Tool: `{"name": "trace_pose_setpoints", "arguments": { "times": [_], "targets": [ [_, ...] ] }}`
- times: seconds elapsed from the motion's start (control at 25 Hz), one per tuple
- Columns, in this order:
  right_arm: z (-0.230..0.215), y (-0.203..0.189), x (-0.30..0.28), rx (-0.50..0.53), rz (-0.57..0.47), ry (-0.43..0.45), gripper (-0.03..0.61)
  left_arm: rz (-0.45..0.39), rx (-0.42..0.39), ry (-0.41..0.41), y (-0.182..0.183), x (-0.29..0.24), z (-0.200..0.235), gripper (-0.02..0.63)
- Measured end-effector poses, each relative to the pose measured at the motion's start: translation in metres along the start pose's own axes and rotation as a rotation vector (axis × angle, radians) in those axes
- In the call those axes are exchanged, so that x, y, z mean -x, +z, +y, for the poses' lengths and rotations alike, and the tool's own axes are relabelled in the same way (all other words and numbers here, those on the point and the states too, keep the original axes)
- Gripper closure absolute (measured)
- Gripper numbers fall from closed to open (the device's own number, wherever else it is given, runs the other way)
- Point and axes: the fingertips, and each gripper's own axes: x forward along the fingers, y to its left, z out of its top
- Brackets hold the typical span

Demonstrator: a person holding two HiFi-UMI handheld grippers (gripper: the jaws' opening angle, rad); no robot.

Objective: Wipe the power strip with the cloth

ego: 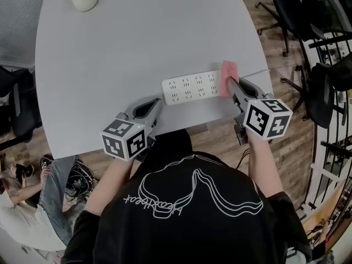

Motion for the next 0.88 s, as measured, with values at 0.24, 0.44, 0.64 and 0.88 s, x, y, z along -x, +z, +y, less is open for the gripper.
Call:
{"name": "trace_pose_setpoints", "arguments": {
  "times": [0.24,0.44,0.64,0.88],
  "targets": [
    [0.044,-0.003,-0.012,-0.022,0.005,0.133,0.545,-0.023,0.009,0.011,0.001,0.005,0.0,0.6],
    [0.091,-0.011,-0.035,0.005,0.043,0.25,0.544,-0.037,0.018,0.029,0.002,0.015,0.007,0.6],
    [0.127,-0.031,-0.059,-0.028,0.104,0.344,0.545,-0.047,0.039,0.047,-0.004,0.024,0.016,0.6],
    [0.146,-0.047,-0.08,0.015,0.144,0.36,0.545,-0.057,0.055,0.052,-0.011,0.029,0.024,0.6]
  ]
}}
